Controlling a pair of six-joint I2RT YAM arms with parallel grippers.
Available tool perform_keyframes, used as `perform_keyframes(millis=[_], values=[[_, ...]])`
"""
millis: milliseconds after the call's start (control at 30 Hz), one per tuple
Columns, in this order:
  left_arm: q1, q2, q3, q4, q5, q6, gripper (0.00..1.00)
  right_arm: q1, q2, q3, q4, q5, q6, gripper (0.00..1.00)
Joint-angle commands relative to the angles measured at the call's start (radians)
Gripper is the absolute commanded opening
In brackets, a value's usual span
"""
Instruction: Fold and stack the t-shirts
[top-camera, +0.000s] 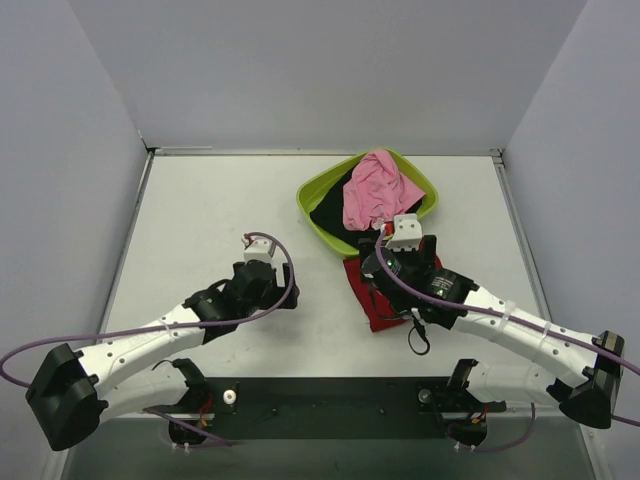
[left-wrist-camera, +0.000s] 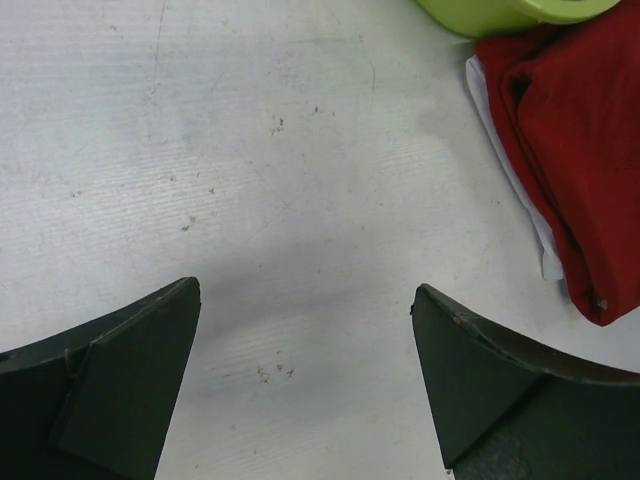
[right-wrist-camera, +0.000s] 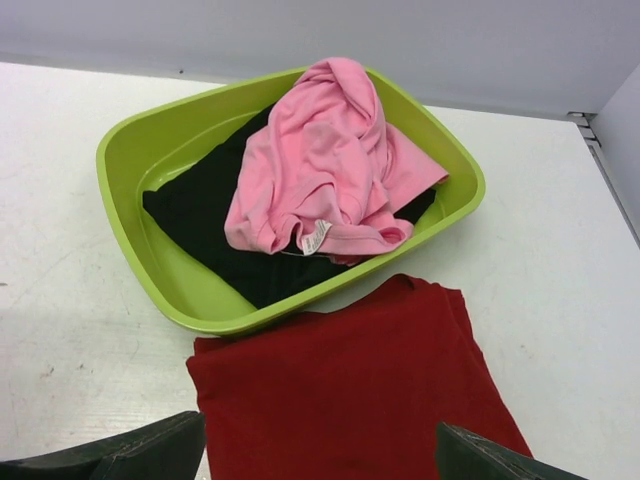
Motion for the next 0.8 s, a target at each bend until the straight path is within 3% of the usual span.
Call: perform_keyframes(millis=[0, 267, 367, 567, 767], values=[[-0.005, 0.046, 0.097, 0.078, -0.008, 0.05, 0.97, 0.009, 0.003, 0.068, -0.02, 0.066, -0.019, 1.0], [0.004, 0.151, 0.252, 0.212, 0.071, 0.216, 0.97, -0.028, 0.028, 0.028, -0.025, 0.037, -0.018, 1.0], [0.03, 0.232, 0.302, 0.373, 0.24, 0.31, 0.98, -0.058, 0.003, -0.001, -0.045, 0.011, 0.008, 1.0], [0.03, 0.488, 0.488, 0.471, 0.419, 0.447, 0.97, -0.081, -0.115, -0.077, -0.08, -0.026, 0.03, 1.0], [0.032, 0.784, 0.715, 0.451, 0.484, 0.57, 0.97, -0.089, -0.24, -0.12, -0.12, -0.062, 0.059, 1.0]])
